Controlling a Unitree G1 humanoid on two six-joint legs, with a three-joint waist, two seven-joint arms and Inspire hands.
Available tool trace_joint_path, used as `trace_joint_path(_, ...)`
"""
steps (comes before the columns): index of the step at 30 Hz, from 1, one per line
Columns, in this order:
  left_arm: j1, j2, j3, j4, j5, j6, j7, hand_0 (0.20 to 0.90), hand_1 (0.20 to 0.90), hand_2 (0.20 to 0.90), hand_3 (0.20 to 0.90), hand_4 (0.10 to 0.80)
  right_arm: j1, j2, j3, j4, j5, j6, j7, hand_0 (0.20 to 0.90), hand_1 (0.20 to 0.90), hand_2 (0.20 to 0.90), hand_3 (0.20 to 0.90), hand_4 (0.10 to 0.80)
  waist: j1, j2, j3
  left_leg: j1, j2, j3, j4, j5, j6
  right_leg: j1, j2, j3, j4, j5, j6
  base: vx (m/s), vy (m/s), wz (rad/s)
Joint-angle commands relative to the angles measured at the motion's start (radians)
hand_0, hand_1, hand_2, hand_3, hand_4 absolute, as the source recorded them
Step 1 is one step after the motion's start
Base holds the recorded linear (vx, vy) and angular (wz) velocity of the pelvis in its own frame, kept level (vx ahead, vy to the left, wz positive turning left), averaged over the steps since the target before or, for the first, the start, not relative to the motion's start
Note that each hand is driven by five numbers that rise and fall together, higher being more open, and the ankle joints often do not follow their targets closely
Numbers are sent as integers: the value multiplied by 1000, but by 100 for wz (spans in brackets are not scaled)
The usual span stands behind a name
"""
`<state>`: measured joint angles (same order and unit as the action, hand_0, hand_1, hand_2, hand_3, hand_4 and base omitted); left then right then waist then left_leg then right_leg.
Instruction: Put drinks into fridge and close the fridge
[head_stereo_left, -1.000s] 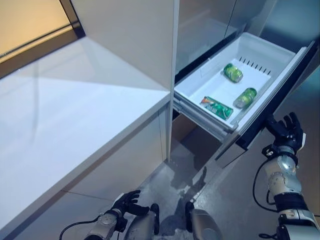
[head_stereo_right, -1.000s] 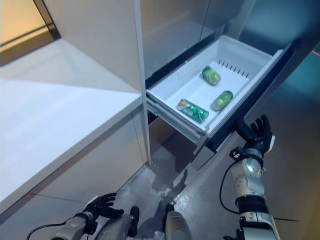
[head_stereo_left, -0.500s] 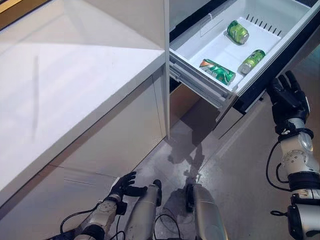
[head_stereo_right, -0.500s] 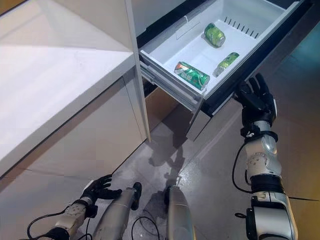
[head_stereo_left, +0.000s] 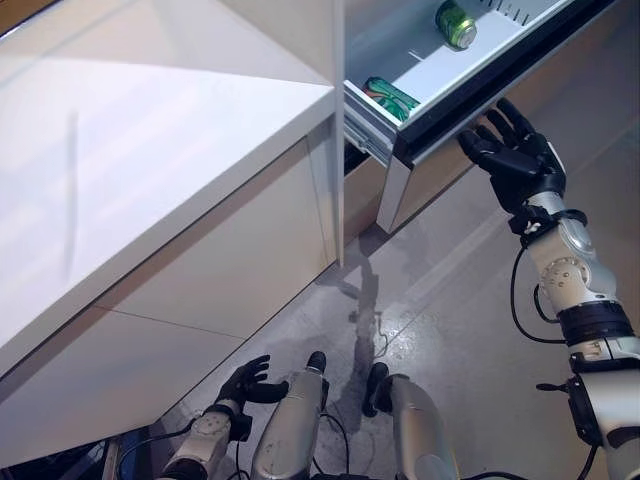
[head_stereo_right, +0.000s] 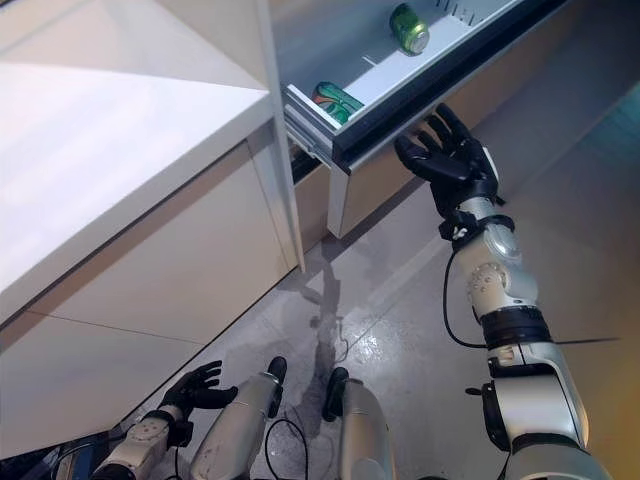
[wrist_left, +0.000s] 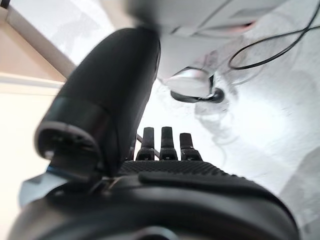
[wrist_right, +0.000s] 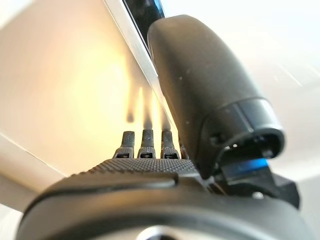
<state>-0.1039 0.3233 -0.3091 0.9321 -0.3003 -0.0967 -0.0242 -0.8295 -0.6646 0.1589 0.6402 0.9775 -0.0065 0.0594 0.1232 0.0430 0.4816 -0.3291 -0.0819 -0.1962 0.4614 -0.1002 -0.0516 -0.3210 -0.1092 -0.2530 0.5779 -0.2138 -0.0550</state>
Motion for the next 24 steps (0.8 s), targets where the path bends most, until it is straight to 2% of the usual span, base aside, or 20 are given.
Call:
trace_joint_path(1,63,80,-61,-51,19,-26,-10,900,900,900,900,800,-278,48,92,-50,-51,-59,126,900,900,900,900,800,110,-29,-68,38,-55,38,-13,-15,123,80,-28,110,-88,100,50,104,-2,37)
trace_joint_path(9,71,92,-66,-25,50,-19,-26,900,900,900,900,800,-278,38,96,12,-45,-60,76,900,900,900,900,800,116,-53,-112,123,-39,14,-122,14,117,177,-37,99,-247,158,76,75,-25,26)
trace_joint_path(17,75,85,-71,-5,48,-10,-76,900,900,900,900,800,-167,46,65,18,-53,-75,35,900,900,900,900,800,73,-87,-185,213,-13,44,-238,36,107,261,-10,142,-417,228,101,32,-63,-2)
trace_joint_path(20,74,70,-58,8,20,-2,-80,900,900,900,900,800,-40,70,57,-36,-69,-56,27,900,900,900,900,800,36,-92,-221,250,3,73,-294,49,103,281,10,172,-460,243,103,-17,-34,-9)
trace_joint_path(24,75,39,-18,36,-25,14,-85,900,900,900,900,800,227,130,56,-125,-203,-13,42,900,900,900,900,800,-16,-96,-274,300,20,114,-368,70,98,305,29,194,-505,253,100,4,-51,-17)
